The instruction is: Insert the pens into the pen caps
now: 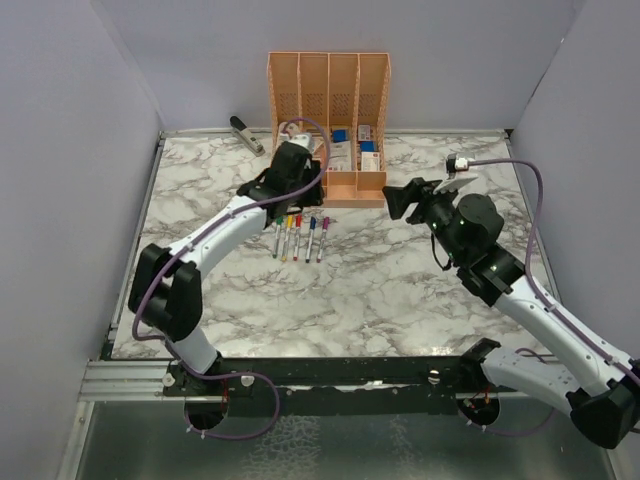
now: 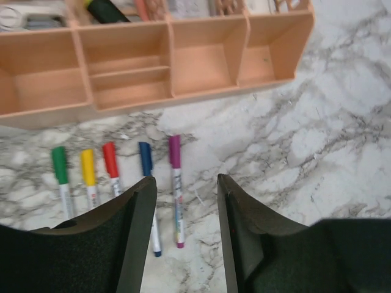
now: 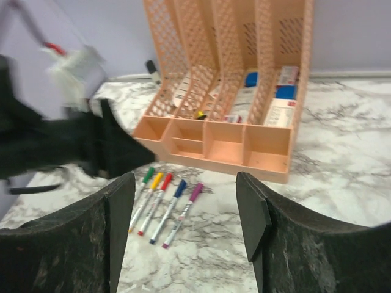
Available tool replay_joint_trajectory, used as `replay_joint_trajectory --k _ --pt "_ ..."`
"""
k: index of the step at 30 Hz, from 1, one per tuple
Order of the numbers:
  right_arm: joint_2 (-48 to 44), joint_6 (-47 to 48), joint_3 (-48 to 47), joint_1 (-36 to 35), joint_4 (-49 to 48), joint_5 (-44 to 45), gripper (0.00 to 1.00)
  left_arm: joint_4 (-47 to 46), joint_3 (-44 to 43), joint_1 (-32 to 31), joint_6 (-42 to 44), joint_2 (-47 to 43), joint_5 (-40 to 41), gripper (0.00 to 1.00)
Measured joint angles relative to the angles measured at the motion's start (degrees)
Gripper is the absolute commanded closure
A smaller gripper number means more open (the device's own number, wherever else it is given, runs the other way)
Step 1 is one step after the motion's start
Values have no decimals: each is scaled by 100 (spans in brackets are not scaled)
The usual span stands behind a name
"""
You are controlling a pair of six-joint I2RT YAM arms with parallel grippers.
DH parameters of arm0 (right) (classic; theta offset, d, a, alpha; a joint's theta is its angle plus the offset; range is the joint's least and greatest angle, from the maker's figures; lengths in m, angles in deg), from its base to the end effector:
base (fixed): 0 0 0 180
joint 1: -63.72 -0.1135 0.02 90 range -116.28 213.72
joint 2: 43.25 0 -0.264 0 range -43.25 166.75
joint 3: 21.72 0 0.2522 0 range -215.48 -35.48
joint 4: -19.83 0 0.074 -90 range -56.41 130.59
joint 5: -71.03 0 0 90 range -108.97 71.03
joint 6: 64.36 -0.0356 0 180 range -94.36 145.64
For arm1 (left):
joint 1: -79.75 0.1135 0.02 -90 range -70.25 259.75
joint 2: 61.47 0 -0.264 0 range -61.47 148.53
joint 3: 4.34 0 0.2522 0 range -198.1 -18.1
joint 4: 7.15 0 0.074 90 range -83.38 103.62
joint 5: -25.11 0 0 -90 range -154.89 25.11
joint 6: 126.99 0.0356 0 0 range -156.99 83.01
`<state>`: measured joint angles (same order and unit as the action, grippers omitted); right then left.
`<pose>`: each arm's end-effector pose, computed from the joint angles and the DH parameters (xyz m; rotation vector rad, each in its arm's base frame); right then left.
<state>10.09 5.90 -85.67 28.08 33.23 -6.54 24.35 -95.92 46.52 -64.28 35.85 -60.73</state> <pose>0.1824 0.1213 0.3664 -0.0583 1.6474 0.5676 0.3291 -0.2125 0.2839 0.0766 2.2640 -0.4950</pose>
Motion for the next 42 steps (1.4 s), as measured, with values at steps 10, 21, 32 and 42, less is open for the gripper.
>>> replay_joint_trajectory --k 10,21,32,42 --pt "675 -444 2 1720 256 -63 33 -201 981 1902 295 -1180 42 1" --pt "1047 -1032 424 4238 236 -1585 32 -461 2127 3637 743 -2199 -240 1" --pt "671 -708 516 4221 293 -1576 32 -581 2542 4065 1198 -2363 -164 1" --pt "715 -702 645 4223 291 -1598 32 -590 2774 4063 1408 -2798 -85 1"
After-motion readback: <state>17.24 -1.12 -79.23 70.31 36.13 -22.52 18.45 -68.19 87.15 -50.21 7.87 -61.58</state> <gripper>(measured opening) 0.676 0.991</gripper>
